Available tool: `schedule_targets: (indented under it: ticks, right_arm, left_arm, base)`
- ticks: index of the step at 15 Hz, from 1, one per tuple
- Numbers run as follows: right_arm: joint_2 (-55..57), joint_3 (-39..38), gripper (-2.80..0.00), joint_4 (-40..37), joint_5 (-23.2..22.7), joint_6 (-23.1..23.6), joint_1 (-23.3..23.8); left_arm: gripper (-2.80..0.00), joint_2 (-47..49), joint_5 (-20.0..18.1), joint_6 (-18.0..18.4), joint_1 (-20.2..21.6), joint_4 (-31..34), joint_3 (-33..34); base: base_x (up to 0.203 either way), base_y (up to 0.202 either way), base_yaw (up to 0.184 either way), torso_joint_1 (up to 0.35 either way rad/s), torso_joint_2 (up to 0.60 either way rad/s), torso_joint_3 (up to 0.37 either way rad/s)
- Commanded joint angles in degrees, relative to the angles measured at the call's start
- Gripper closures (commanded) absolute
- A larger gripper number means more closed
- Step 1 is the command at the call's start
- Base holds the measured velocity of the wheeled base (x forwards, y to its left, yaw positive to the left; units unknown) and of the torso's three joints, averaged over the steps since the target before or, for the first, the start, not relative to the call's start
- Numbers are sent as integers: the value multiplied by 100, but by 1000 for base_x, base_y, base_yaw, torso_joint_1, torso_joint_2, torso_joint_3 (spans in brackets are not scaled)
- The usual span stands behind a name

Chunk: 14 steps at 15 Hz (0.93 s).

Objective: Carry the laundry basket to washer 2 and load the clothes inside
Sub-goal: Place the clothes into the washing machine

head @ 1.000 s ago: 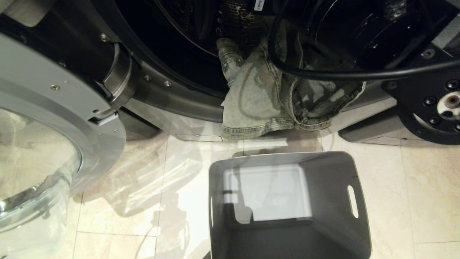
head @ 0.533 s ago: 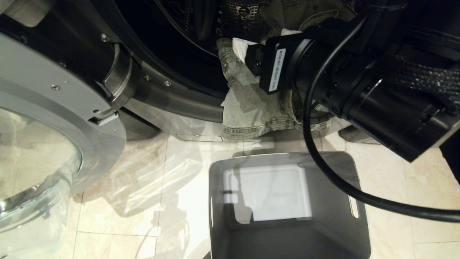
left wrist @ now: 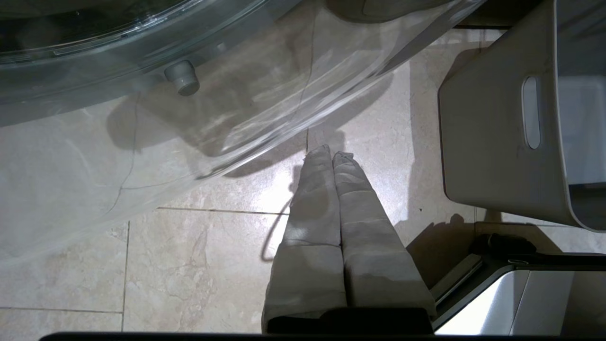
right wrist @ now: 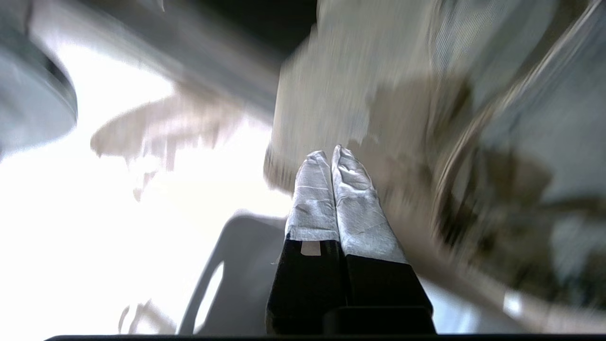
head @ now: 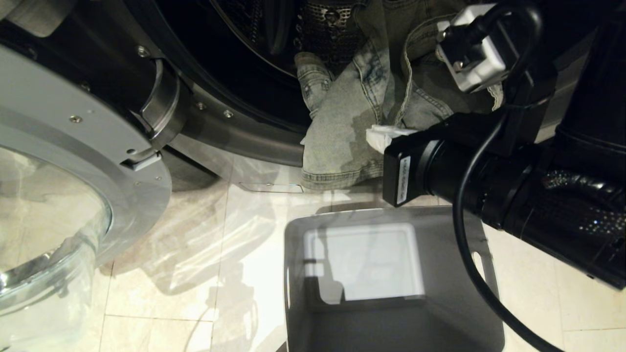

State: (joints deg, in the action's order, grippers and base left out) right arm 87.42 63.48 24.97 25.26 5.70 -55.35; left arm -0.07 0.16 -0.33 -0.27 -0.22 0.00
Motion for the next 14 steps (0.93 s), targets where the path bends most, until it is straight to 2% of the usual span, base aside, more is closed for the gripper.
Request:
schedule_targets:
  ticks: [1, 3, 7, 11, 14]
  right_arm:
    - [-38, -12, 0, -600, 9, -273, -3]
    - [-24, -23, 0, -1117, 51, -554, 18]
    - [59, 47, 0, -2126, 154, -590, 319]
    - [384, 269, 0, -2367, 347, -542, 568]
    - [793, 583, 0, -2369, 702, -540, 640]
  left_arm:
    - [0, 7, 2, -3, 0, -4, 0]
    - [0, 7, 2, -3, 0, -4, 0]
    - [0, 7, 2, -3, 2, -4, 0]
    - [0, 7, 2, -3, 0, -4, 0]
    - [0, 7, 2, -3, 0, -4, 0]
  base:
    - [0, 0, 0, 0, 0, 0]
    - [0, 0, 0, 0, 0, 0]
    - [0, 0, 0, 0, 0, 0]
    - [0, 0, 0, 0, 0, 0]
    - [0, 0, 0, 0, 0, 0]
